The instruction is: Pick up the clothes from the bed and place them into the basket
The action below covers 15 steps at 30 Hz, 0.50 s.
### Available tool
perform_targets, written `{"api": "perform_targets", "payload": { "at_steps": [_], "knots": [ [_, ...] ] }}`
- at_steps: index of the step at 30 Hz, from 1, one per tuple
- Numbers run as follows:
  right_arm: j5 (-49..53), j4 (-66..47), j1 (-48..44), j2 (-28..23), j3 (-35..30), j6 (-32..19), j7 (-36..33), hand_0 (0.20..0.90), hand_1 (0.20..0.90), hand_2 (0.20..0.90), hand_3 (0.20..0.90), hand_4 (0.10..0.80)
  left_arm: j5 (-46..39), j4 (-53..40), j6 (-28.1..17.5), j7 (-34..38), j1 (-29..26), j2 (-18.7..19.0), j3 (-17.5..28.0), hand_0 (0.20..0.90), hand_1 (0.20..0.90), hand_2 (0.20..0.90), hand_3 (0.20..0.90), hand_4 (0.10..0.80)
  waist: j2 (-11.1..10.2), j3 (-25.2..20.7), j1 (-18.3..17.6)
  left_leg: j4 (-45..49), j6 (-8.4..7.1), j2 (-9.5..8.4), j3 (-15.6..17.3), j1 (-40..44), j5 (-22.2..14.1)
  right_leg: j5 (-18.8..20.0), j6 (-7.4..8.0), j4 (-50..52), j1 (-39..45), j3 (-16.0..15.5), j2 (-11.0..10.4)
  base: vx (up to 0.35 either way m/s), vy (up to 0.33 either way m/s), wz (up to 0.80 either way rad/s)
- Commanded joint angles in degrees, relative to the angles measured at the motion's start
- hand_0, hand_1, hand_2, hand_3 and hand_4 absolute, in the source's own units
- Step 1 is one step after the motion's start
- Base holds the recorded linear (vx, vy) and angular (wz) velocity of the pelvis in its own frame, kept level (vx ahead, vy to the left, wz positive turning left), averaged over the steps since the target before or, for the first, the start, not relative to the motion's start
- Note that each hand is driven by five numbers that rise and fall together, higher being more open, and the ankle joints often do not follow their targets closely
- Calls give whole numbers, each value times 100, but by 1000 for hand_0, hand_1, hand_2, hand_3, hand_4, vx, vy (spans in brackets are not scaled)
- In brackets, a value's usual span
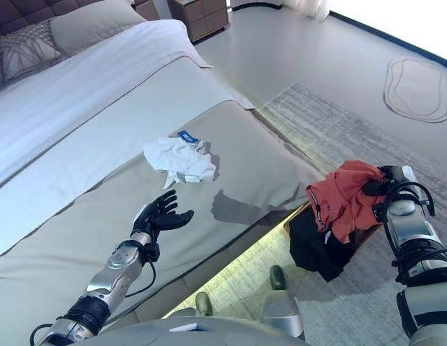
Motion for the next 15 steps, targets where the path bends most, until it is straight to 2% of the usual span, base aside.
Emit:
{"api": "perform_targets", "payload": {
  "at_steps": [1,7,8,9,15],
  "knots": [
    [-297,257,-696,-64,-6,-419,-145,300,300,300,200,100,79,-415,-377,-59,-493,310,-121,900,900,900,900,800,-328,-65,141,23,-153,93,-351,14,-335,-58,38,63,61,-188,-351,-13,-16,3],
    [-473,624,-525,32,-53,-461,-229,300,300,300,200,100,64,-477,-357,-117,-466,391,-117,900,900,900,900,800,-261,-52,196,23,-162,101,-385,-6,-314,-76,35,63,64,-251,-374,1,-38,10],
    [-554,692,-514,35,-30,-446,-301,338,338,338,244,144,59,-464,-374,-130,-465,404,-129,900,900,900,900,800,-250,-54,206,23,-166,107,-387,-10,-307,-77,35,63,63,-262,-376,-1,-42,8],
    [-550,794,-518,49,1,-433,-445,900,900,900,900,800,45,-458,-383,-133,-470,414,-143,900,900,900,900,800,-238,-54,218,23,-169,109,-392,-21,-298,-78,34,63,58,-269,-376,-11,-30,6],
    [-791,1090,-453,83,-18,-78,-744,900,900,900,900,800,6,-441,-438,-155,-463,453,-177,900,900,900,900,800,-193,-39,251,23,-181,117,-420,-59,-273,-89,40,63,48,-299,-383,-12,-7,4]
  ]
}}
